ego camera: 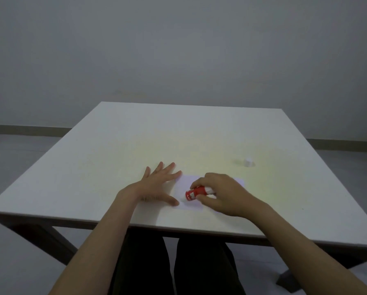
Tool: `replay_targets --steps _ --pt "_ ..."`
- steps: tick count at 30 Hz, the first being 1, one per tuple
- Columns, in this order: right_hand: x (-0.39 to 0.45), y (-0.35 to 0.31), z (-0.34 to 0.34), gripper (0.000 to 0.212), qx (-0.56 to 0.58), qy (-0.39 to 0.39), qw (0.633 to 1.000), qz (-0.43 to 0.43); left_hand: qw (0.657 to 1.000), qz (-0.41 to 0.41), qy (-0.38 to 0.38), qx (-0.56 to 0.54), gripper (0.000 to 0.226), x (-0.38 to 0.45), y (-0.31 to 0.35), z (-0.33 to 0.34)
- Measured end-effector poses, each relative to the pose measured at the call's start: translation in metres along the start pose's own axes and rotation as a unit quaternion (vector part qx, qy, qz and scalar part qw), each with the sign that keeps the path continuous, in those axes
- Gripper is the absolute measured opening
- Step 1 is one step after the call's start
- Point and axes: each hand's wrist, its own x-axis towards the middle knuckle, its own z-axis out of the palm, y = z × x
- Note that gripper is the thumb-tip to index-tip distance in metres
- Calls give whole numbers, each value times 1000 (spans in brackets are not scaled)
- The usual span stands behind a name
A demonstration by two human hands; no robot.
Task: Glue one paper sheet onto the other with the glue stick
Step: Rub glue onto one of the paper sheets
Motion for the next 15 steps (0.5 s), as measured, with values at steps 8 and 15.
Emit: replay_targets --steps 8,15 --pt "22 29 1 23 -12 103 985 137 1000 7 -5 -17 101 -3 1 -2" --pt "-5 13 14 24 -19 63 997 36 1000 3 -1 -13 102 -1 0 0"
